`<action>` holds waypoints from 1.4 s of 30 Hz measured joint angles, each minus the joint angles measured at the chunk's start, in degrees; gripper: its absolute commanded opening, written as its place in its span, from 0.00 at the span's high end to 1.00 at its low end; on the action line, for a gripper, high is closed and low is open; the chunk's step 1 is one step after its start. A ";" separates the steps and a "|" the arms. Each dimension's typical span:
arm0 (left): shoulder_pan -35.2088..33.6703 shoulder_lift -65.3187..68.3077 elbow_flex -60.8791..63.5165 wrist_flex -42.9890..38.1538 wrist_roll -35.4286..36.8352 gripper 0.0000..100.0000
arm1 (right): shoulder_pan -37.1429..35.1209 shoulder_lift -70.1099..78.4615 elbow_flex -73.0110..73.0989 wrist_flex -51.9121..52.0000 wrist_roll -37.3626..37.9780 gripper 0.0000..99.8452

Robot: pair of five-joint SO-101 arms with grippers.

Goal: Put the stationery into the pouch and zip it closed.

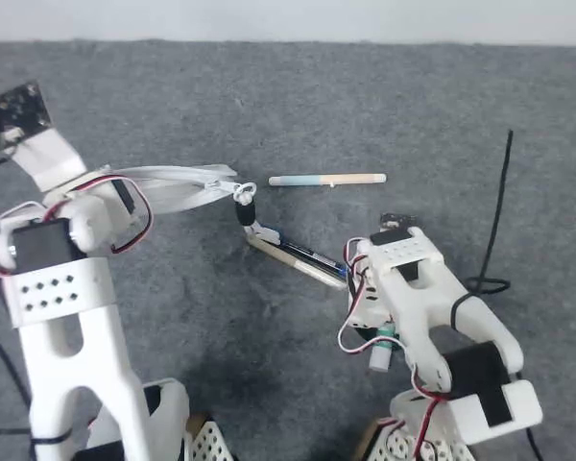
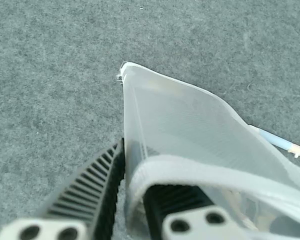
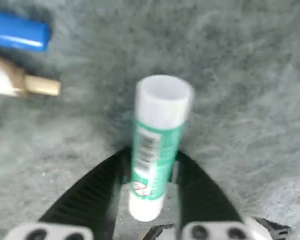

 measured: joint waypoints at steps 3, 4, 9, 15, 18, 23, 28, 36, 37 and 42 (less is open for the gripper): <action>0.00 0.00 0.00 0.00 0.00 0.99 | -0.44 0.00 -3.25 2.99 1.41 0.99; 0.00 0.00 0.00 0.00 0.00 0.99 | -0.44 0.00 -4.75 4.40 2.02 0.99; 0.00 0.00 0.00 0.00 0.00 0.99 | -0.44 0.00 -12.84 12.48 2.81 0.99; 0.00 0.00 0.00 0.00 0.00 0.99 | -0.53 -7.38 -17.49 17.85 2.81 0.99; 0.00 0.00 0.00 0.00 0.00 0.99 | -2.55 -16.00 -17.49 18.20 2.81 0.99; 0.00 0.00 0.00 0.00 0.00 0.99 | -9.76 -31.30 -17.49 15.82 3.52 0.99; 0.00 0.00 0.00 0.00 0.00 0.99 | -15.03 -40.88 -17.49 7.21 8.97 0.99; 0.00 0.00 0.00 0.00 0.00 0.99 | -19.43 -43.16 -17.49 -5.71 11.87 0.99; 0.00 0.00 0.00 0.00 0.00 0.99 | -19.96 -43.16 -17.49 -6.77 11.96 0.99; 0.00 0.00 0.00 0.00 0.00 0.99 | -22.33 -43.52 -17.49 -12.04 12.04 0.99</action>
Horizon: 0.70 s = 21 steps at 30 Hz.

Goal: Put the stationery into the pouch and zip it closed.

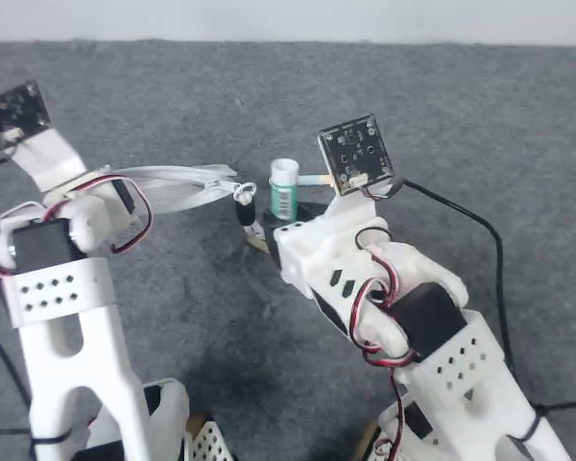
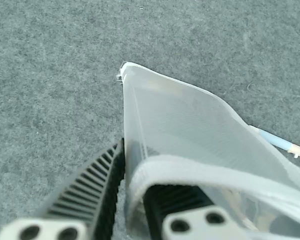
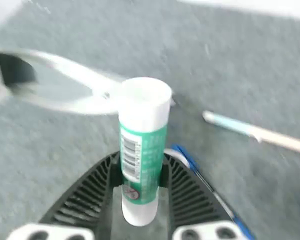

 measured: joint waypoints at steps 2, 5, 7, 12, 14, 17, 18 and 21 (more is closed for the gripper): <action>0.00 0.00 0.00 0.00 0.00 0.99 | -0.88 0.00 0.00 -3.25 0.18 0.99; 0.00 0.00 -0.44 0.09 0.00 0.99 | -1.32 0.00 0.00 -9.23 0.18 0.99; 0.09 0.00 -1.23 0.18 0.00 0.99 | -1.23 0.00 0.53 -14.68 0.18 0.99; 2.55 0.00 -4.84 2.99 0.00 0.99 | -1.32 0.00 5.45 -29.10 0.18 0.99; 3.52 0.00 -6.07 4.57 0.00 0.99 | -1.49 0.00 7.30 -34.90 0.18 0.99; 3.96 0.00 -6.59 5.10 0.00 0.99 | -3.16 0.00 11.25 -43.25 0.18 0.99; 3.96 0.00 -6.59 5.10 0.00 0.99 | -3.69 0.00 12.92 -45.89 0.35 0.99; 3.87 0.00 -6.59 5.10 0.00 0.99 | -4.84 0.00 17.93 -53.36 3.16 0.99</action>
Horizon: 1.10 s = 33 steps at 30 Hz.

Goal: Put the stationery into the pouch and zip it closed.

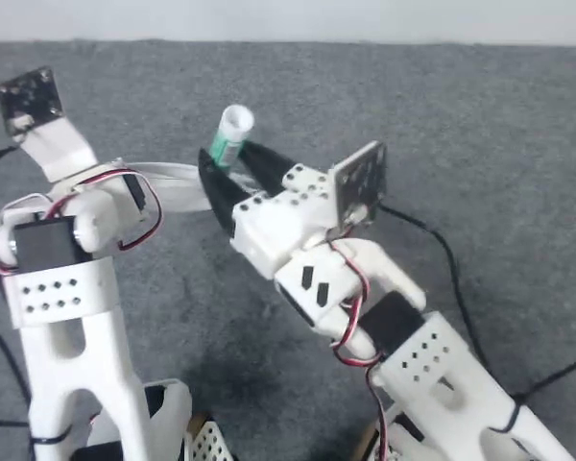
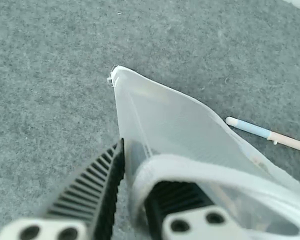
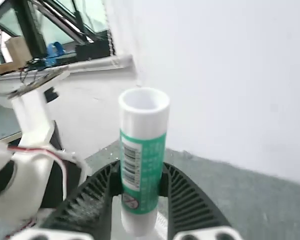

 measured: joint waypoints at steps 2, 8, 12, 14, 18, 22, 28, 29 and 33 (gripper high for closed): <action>0.00 0.00 0.00 0.00 0.00 0.99 | -1.23 0.00 3.78 -5.89 2.02 0.99; 0.44 0.00 0.00 0.00 0.00 0.99 | -2.81 3.43 10.02 -23.65 6.77 0.99; 0.53 0.00 0.00 0.00 0.00 0.99 | -2.90 12.57 10.11 -33.32 7.30 0.99; 0.53 0.00 0.00 0.00 0.00 0.99 | -2.90 17.85 10.11 -38.33 8.26 0.99; 0.44 0.00 0.00 0.00 0.00 0.99 | -2.99 26.55 10.11 -47.91 13.45 0.99; 0.35 0.09 0.00 0.00 0.00 0.99 | -2.99 32.97 10.02 -54.42 15.38 0.99; 0.35 0.09 0.09 0.00 0.00 0.99 | -2.90 36.40 9.67 -56.79 16.00 0.99; 0.26 0.09 0.09 0.00 0.00 0.99 | -2.90 36.48 9.58 -56.79 16.35 0.99; 0.26 0.09 0.09 0.00 0.00 0.99 | -2.90 36.57 9.32 -56.79 18.81 0.97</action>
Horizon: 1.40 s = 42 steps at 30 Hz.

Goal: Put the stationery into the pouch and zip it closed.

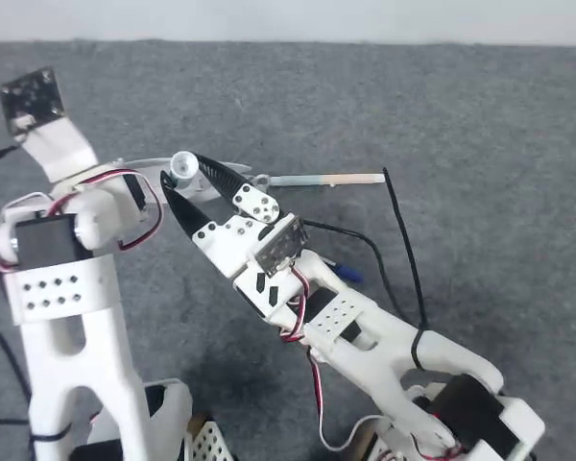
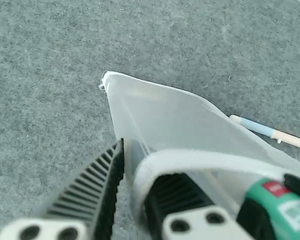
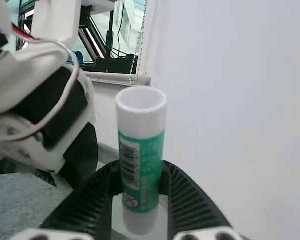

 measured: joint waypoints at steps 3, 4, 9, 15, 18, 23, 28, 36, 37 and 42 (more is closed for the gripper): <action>0.00 0.00 0.00 0.00 0.00 0.99 | -0.09 0.00 0.00 0.00 1.93 0.88; 0.00 0.00 0.00 0.00 0.00 0.99 | -0.09 0.00 0.00 0.00 2.46 0.86; 0.09 0.00 0.00 0.00 0.00 0.99 | -0.26 0.09 0.18 0.00 3.34 0.83; 0.09 0.00 0.00 0.00 0.00 0.99 | -0.26 0.09 0.97 0.00 3.43 0.82; 0.18 0.00 0.00 0.00 0.00 0.99 | -0.26 -0.44 1.76 0.00 3.52 0.83; 0.35 0.00 0.00 0.00 0.00 0.99 | -0.26 -5.10 5.01 2.64 3.52 0.83; 0.26 0.00 0.00 0.00 0.00 0.99 | -0.18 -14.24 5.27 17.76 -0.44 0.82; -4.22 0.00 0.00 0.00 0.00 0.99 | 1.41 -29.71 3.87 47.91 -6.68 0.83; -4.57 0.00 0.00 0.00 0.00 0.99 | 2.20 -31.30 3.08 51.43 -7.38 0.83; -7.82 0.00 0.00 0.00 0.00 0.99 | 5.98 -34.46 -2.64 68.57 -10.55 0.83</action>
